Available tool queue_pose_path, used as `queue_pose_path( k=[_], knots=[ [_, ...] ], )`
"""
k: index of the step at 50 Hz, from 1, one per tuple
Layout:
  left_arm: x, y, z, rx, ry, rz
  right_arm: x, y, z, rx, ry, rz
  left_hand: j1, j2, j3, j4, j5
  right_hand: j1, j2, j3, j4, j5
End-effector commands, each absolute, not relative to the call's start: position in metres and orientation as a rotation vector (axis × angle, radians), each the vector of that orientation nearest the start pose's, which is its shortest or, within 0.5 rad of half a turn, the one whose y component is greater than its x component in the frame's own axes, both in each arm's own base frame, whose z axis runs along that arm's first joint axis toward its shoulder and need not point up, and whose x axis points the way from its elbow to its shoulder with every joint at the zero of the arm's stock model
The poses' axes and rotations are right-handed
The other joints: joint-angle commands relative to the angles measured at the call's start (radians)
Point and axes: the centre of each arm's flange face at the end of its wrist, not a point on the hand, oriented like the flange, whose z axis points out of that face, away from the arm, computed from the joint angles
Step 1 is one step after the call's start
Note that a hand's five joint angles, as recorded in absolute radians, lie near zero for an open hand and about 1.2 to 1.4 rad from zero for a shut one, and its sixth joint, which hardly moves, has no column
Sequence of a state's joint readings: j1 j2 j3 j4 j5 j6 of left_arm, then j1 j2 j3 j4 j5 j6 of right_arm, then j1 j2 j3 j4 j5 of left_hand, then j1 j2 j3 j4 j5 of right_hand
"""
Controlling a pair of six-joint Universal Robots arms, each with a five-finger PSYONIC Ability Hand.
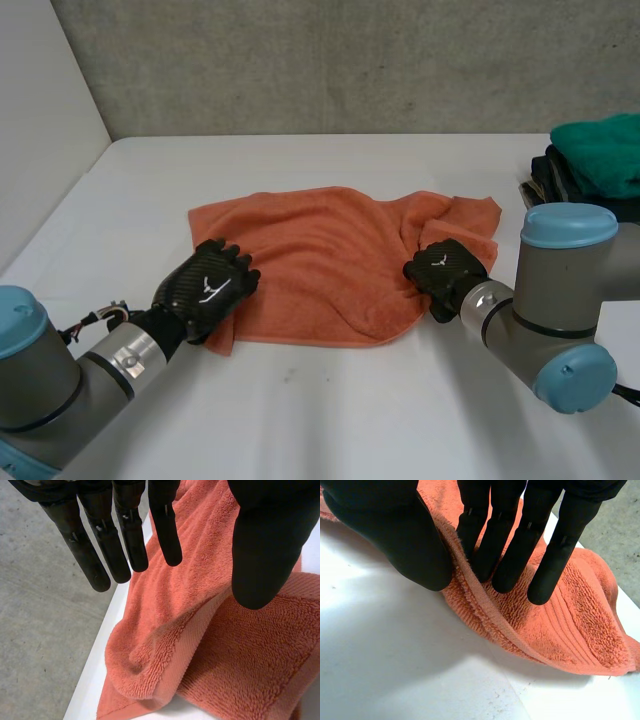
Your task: Fold the laundry.
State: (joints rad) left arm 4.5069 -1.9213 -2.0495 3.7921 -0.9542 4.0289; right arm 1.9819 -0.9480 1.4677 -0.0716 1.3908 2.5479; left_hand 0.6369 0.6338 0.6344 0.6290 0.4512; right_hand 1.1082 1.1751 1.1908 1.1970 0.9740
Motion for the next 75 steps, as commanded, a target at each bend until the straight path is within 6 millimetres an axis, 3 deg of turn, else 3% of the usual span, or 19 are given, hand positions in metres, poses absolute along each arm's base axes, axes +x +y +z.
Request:
queue_pose_path(
  k=[1,14,18,19,25,29,35,39,41,44,54,57,60,63,64,65,70,72,75],
  knots=[
    [-0.242,-0.254,0.115,-1.709,-1.646,2.013,0.284,-0.281,0.127,-1.385,2.211,-1.645,0.093,0.096,0.096,0.101,0.104,0.288,0.221,0.205,0.199,0.248],
    [-0.242,-0.266,0.099,-1.803,-1.641,2.006,0.284,-0.28,0.126,-1.388,2.21,-1.643,0.143,0.146,0.146,0.151,0.154,0.288,0.221,0.205,0.199,0.248],
    [-0.243,-0.265,0.098,-1.804,-1.648,1.994,0.284,-0.281,0.127,-1.387,2.208,-1.647,0.757,0.761,0.76,0.765,0.769,0.288,0.221,0.205,0.199,0.248],
    [-0.243,-0.264,0.098,-1.803,-1.643,1.996,0.284,-0.281,0.127,-1.386,2.208,-1.649,0.759,0.762,0.762,0.767,0.771,0.288,0.221,0.205,0.199,0.248],
    [-0.239,-0.28,0.141,-1.741,-1.662,2.21,0.284,-0.286,0.134,-1.376,2.205,-1.682,0.759,0.762,0.762,0.767,0.771,0.288,0.221,0.205,0.199,0.248],
    [-0.229,-0.289,0.184,-1.51,-1.744,2.379,0.278,-0.295,0.167,-1.347,2.175,-1.8,0.759,0.762,0.762,0.767,0.771,0.288,0.221,0.205,0.199,0.248],
    [-0.203,-0.29,0.266,-0.856,-1.744,2.568,0.252,-0.301,0.26,-1.26,2.107,-2.059,0.759,0.762,0.762,0.767,0.771,0.288,0.221,0.205,0.199,0.248],
    [-0.184,-0.286,0.289,-0.65,-1.768,2.576,0.237,-0.291,0.311,-1.262,2.089,-2.142,0.759,0.762,0.762,0.767,0.771,0.288,0.221,0.205,0.199,0.248],
    [-0.18,-0.283,0.288,-0.648,-1.819,2.543,0.228,-0.283,0.331,-1.288,2.101,-2.162,0.759,0.762,0.762,0.767,0.771,0.288,0.221,0.205,0.199,0.248],
    [-0.179,-0.277,0.274,-0.664,-1.956,2.41,0.223,-0.279,0.333,-1.346,2.136,-2.128,0.759,0.762,0.762,0.767,0.771,0.288,0.221,0.205,0.199,0.248],
    [-0.203,-0.286,0.198,-0.748,-2.228,2.027,0.234,-0.308,0.265,-1.537,2.277,-1.853,0.759,0.762,0.762,0.767,0.771,0.288,0.221,0.205,0.199,0.248],
    [-0.211,-0.3,0.196,-0.741,-2.229,2.047,0.242,-0.329,0.254,-1.496,2.279,-1.913,0.759,0.762,0.762,0.767,0.771,0.288,0.221,0.205,0.199,0.248],
    [-0.225,-0.33,0.212,-0.696,-2.154,2.178,0.251,-0.356,0.264,-1.372,2.218,-2.146,0.759,0.762,0.762,0.767,0.771,0.288,0.221,0.205,0.199,0.248],
    [-0.246,-0.357,0.259,-0.62,-1.929,2.406,0.259,-0.374,0.291,-1.217,2.082,-2.417,0.759,0.762,0.762,0.767,0.771,0.288,0.221,0.205,0.199,0.248],
    [-0.249,-0.363,0.274,-0.582,-1.859,2.47,0.262,-0.384,0.314,-1.086,1.943,-2.613,0.759,0.762,0.762,0.767,0.771,0.288,0.221,0.205,0.199,0.248],
    [-0.255,-0.37,0.305,-0.526,-1.702,2.58,0.262,-0.388,0.327,-1.018,1.856,-2.709,0.759,0.762,0.762,0.767,0.771,0.288,0.221,0.205,0.199,0.248],
    [-0.26,-0.376,0.385,-0.319,-1.22,2.804,0.268,-0.386,0.383,-0.749,1.36,-3.059,0.759,0.762,0.762,0.767,0.771,0.288,0.221,0.205,0.199,0.248],
    [-0.258,-0.375,0.399,-0.256,-1.118,2.823,0.268,-0.376,0.398,-0.714,1.232,-3.117,0.759,0.762,0.762,0.767,0.771,0.288,0.221,0.205,0.199,0.248],
    [-0.257,-0.375,0.407,-0.19,-1.05,2.839,0.269,-0.369,0.394,-0.766,1.227,-3.081,0.759,0.762,0.762,0.767,0.771,0.288,0.221,0.205,0.199,0.248]
  ],
)
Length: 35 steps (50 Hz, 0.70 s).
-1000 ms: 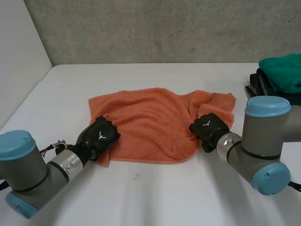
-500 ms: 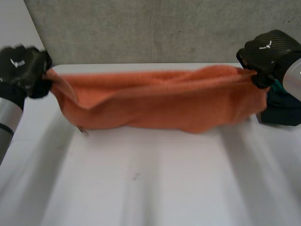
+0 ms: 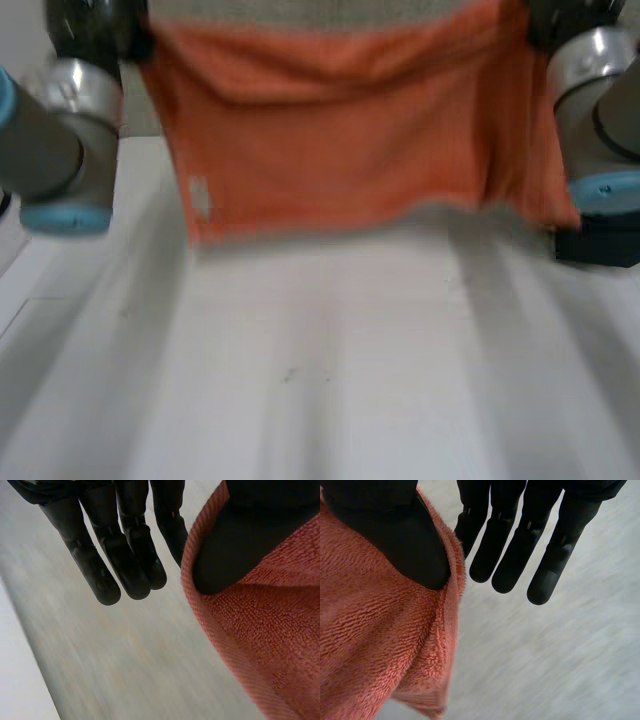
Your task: Fold the laundry.
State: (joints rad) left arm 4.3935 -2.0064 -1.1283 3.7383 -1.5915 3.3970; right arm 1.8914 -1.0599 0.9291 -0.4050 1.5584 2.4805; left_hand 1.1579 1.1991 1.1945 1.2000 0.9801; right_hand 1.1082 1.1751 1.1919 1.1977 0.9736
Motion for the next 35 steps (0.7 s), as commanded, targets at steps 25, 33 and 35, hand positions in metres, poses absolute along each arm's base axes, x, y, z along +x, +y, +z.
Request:
queue_pose_path(
  k=[25,33,35],
  knots=[
    [-0.219,-0.346,0.197,0.415,2.015,-2.429,0.279,-0.291,0.143,-1.289,2.21,-1.815,0.238,0.197,0.202,0.196,0.242,-0.311,-0.378,-0.395,-0.401,-0.351],
    [-0.214,-0.338,0.211,0.402,1.983,-2.461,0.269,-0.3,0.175,-1.109,2.201,-1.898,0.238,0.197,0.202,0.196,0.242,-0.818,-0.885,-0.901,-0.907,-0.858],
    [-0.211,-0.336,0.217,0.391,1.968,-2.47,0.258,-0.306,0.19,-1.045,2.214,-1.926,0.238,0.197,0.202,0.196,0.242,-0.812,-0.879,-0.896,-0.901,-0.852]
  ],
)
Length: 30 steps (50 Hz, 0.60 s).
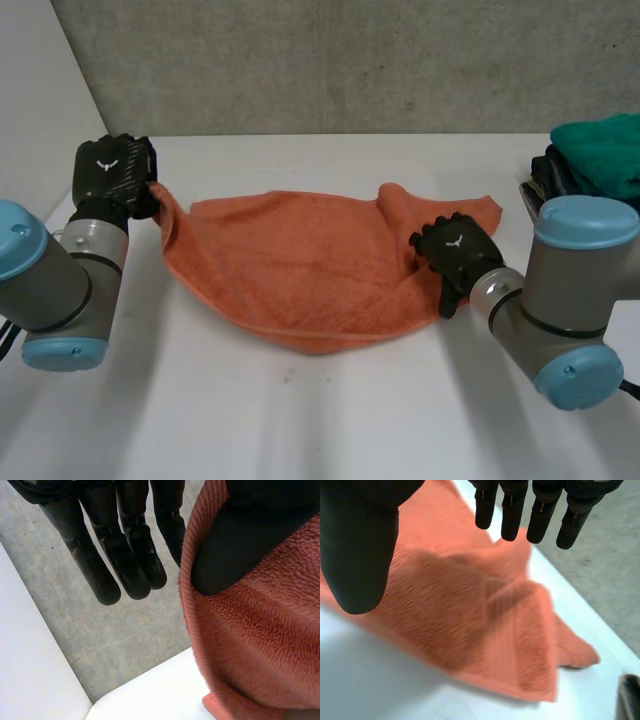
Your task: Fold the laundry.
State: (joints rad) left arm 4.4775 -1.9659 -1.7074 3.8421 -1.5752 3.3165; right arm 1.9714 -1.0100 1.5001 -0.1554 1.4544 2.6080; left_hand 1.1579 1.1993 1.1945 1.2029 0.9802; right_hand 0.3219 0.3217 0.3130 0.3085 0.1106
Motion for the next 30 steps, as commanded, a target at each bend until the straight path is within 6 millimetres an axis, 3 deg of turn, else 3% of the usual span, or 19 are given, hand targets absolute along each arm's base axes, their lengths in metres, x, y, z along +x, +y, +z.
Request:
queue_pose_path(
  k=[1,5,9,16,20,30],
  knots=[
    [-0.211,-0.335,0.219,0.39,1.962,-2.475,0.251,-0.307,0.197,-1.024,2.226,-1.928,0.238,0.197,0.202,0.193,0.242,-0.026,-0.025,-0.017,-0.012,0.011],
    [-0.21,-0.331,0.221,0.388,1.959,-2.482,0.232,-0.305,0.204,-1.059,2.303,-1.713,0.238,0.197,0.202,0.193,0.242,0.024,0.024,0.033,0.038,0.061],
    [-0.212,-0.328,0.221,0.39,1.972,-2.487,0.232,-0.309,0.183,-1.146,2.323,-1.556,0.238,0.197,0.202,0.193,0.242,0.171,0.171,0.18,0.184,0.207],
    [-0.214,-0.326,0.219,0.398,1.978,-2.487,0.226,-0.331,0.168,-1.377,2.265,-1.649,0.238,0.197,0.202,0.193,0.242,0.253,0.253,0.262,0.267,0.29],
    [-0.214,-0.326,0.219,0.398,1.978,-2.487,0.23,-0.345,0.15,-1.549,2.187,-1.71,0.238,0.197,0.202,0.193,0.242,0.286,0.286,0.294,0.299,0.322],
    [-0.213,-0.328,0.219,0.393,1.969,-2.492,0.237,-0.365,0.128,-1.612,2.109,-1.754,0.238,0.197,0.202,0.193,0.242,0.315,0.315,0.324,0.328,0.352]
  ],
)
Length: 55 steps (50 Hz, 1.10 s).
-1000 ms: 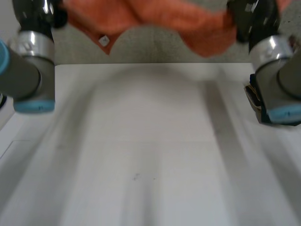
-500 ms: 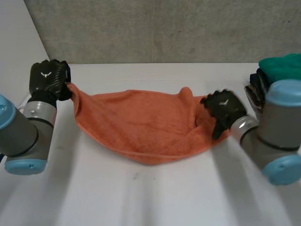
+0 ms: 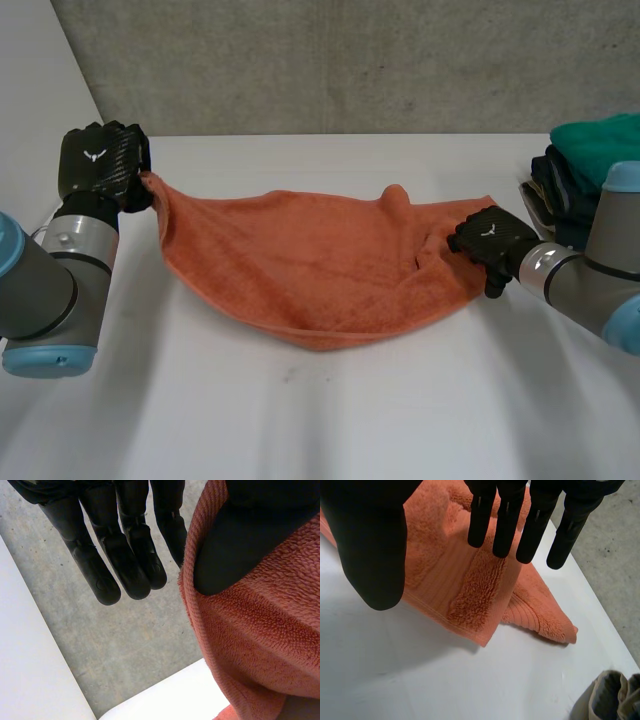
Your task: Fold the laundry.
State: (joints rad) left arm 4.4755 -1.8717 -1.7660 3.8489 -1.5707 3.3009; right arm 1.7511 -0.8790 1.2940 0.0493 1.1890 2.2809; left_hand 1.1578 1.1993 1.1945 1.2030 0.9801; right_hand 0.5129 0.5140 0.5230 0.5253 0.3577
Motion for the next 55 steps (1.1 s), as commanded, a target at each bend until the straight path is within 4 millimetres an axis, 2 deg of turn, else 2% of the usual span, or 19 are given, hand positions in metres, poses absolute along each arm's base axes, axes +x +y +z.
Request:
queue_pose_path(
  k=[1,4,6,8,10,11,14,16,18,20,21,25,26,28,30,37,40,45,55],
  knots=[
    [-0.213,-0.328,0.219,0.393,1.969,-2.492,0.238,-0.368,0.124,-1.612,2.102,-1.771,0.238,0.197,0.202,0.193,0.242,0.127,0.126,0.117,0.115,0.108],
    [-0.213,-0.328,0.218,0.393,1.969,-2.492,0.238,-0.372,0.118,-1.614,2.097,-1.78,0.238,0.197,0.202,0.193,0.242,0.13,0.129,0.12,0.117,0.111],
    [-0.213,-0.328,0.218,0.392,1.969,-2.491,0.239,-0.376,0.115,-1.626,2.084,-1.808,0.238,0.197,0.202,0.193,0.242,0.229,0.228,0.219,0.217,0.21],
    [-0.213,-0.328,0.218,0.392,1.971,-2.489,0.239,-0.379,0.116,-1.63,2.071,-1.835,0.238,0.197,0.202,0.193,0.242,0.393,0.392,0.383,0.381,0.374],
    [-0.213,-0.328,0.218,0.392,1.969,-2.491,0.241,-0.385,0.121,-1.626,2.041,-1.898,0.238,0.197,0.202,0.193,0.242,0.824,0.823,0.814,0.812,0.805],
    [-0.212,-0.329,0.218,0.391,1.967,-2.489,0.241,-0.387,0.122,-1.621,2.033,-1.918,0.238,0.197,0.202,0.193,0.242,0.883,0.882,0.873,0.87,0.863],
    [-0.213,-0.328,0.219,0.395,1.968,-2.491,0.242,-0.396,0.13,-1.59,2.005,-2.019,0.238,0.197,0.202,0.193,0.242,0.883,0.882,0.873,0.871,0.864],
    [-0.213,-0.327,0.222,0.392,1.967,-2.488,0.244,-0.394,0.134,-1.586,1.996,-2.026,0.238,0.197,0.202,0.193,0.242,0.883,0.882,0.873,0.871,0.864],
    [-0.212,-0.326,0.226,0.392,1.953,-2.496,0.242,-0.393,0.146,-1.554,1.998,-2.049,0.238,0.197,0.202,0.193,0.242,0.883,0.882,0.873,0.871,0.864],
    [-0.21,-0.321,0.244,0.378,1.905,-2.535,0.24,-0.391,0.161,-1.518,1.995,-2.075,0.238,0.197,0.202,0.193,0.242,0.883,0.882,0.873,0.871,0.864],
    [-0.209,-0.32,0.249,0.375,1.895,-2.541,0.234,-0.389,0.179,-1.473,2.007,-2.104,0.238,0.197,0.202,0.193,0.242,0.883,0.882,0.873,0.871,0.864],
    [-0.207,-0.312,0.262,0.378,1.89,-2.544,0.219,-0.375,0.217,-1.416,2.048,-2.094,0.238,0.197,0.202,0.193,0.242,0.883,0.882,0.873,0.871,0.864],
    [-0.208,-0.309,0.262,0.394,1.906,-2.54,0.218,-0.372,0.213,-1.415,2.071,-2.054,0.238,0.197,0.202,0.193,0.242,0.794,0.793,0.784,0.782,0.775],
    [-0.21,-0.308,0.261,0.417,1.917,-2.543,0.217,-0.367,0.201,-1.42,2.119,-1.962,0.238,0.197,0.202,0.193,0.242,0.405,0.404,0.394,0.392,0.385],
    [-0.212,-0.308,0.257,0.43,1.933,-2.534,0.215,-0.36,0.185,-1.425,2.175,-1.85,0.238,0.197,0.202,0.193,0.242,0.321,0.32,0.311,0.309,0.302],
    [-0.214,-0.31,0.246,0.445,1.97,-2.508,0.212,-0.354,0.151,-1.431,2.234,-1.683,0.238,0.197,0.202,0.193,0.242,0.291,0.29,0.281,0.279,0.272],
    [-0.214,-0.312,0.244,0.442,1.977,-2.504,0.212,-0.355,0.143,-1.434,2.21,-1.65,0.238,0.197,0.202,0.193,0.242,0.274,0.273,0.264,0.261,0.254],
    [-0.214,-0.313,0.242,0.439,1.984,-2.496,0.216,-0.355,0.136,-1.441,2.179,-1.625,0.238,0.197,0.202,0.193,0.242,0.168,0.167,0.158,0.156,0.149],
    [-0.214,-0.313,0.237,0.441,2.001,-2.486,0.218,-0.365,0.121,-1.488,2.147,-1.673,0.238,0.197,0.202,0.193,0.242,0.183,0.182,0.173,0.17,0.163]
  ],
)
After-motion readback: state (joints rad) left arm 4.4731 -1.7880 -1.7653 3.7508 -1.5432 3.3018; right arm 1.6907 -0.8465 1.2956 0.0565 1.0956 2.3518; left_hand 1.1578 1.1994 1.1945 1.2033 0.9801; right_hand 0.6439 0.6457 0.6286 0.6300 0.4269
